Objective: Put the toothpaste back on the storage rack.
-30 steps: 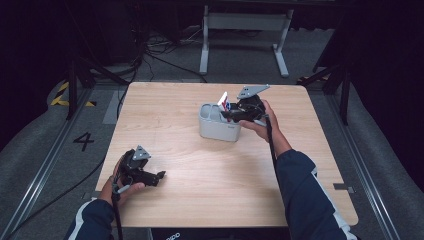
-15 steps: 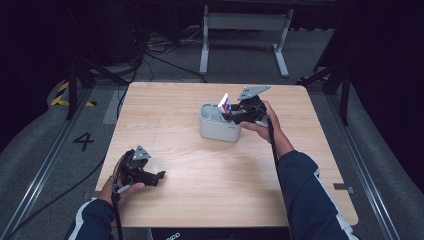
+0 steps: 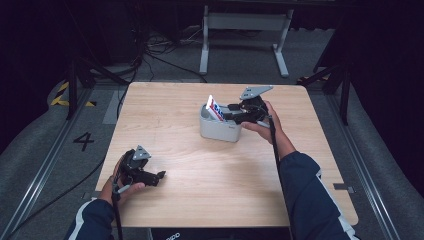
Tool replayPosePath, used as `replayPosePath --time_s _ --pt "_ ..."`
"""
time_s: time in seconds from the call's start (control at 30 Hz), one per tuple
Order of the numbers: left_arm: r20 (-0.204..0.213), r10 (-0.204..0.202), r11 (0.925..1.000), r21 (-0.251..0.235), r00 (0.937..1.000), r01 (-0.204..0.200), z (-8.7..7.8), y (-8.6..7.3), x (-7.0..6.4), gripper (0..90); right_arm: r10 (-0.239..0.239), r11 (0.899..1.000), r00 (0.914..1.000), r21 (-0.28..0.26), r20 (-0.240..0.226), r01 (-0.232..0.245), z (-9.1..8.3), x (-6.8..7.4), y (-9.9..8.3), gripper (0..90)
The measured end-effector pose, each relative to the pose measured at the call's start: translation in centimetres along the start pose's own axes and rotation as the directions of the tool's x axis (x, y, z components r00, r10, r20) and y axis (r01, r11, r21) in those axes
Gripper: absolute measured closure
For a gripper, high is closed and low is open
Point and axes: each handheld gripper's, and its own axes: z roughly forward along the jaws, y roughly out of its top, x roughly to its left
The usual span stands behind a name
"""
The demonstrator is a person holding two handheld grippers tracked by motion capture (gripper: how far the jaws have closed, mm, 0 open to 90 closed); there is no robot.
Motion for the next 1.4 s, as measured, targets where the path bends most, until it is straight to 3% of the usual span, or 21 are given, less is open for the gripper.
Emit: replayPosePath --time_s 0.43,1.0,1.13,1.4 --pt "-0.001 -0.003 1.0 -0.001 1.0 0.003 0.0 0.0 0.0 0.2 -0.001 1.0 1.0 -0.004 0.01 0.001 0.0 0.2 0.0 50.4" --pt "-0.004 0.001 1.0 0.0 1.0 -0.001 0.0 0.0 0.0 0.4 -0.03 0.999 0.9961 0.02 0.083 0.028 -1.6 1.0 0.5 37.2" --pt "-0.006 0.001 1.0 -0.001 1.0 -0.001 0.0 0.0 0.0 0.4 -0.05 0.998 0.9922 0.042 0.114 0.045 -2.0 1.4 0.7 30.7" --pt "-0.012 -0.01 0.9999 -0.006 0.9999 0.01 0.0 -0.1 -0.1 0.4 -0.085 0.995 0.9884 0.065 0.126 0.077 -2.9 2.1 0.8 30.4"
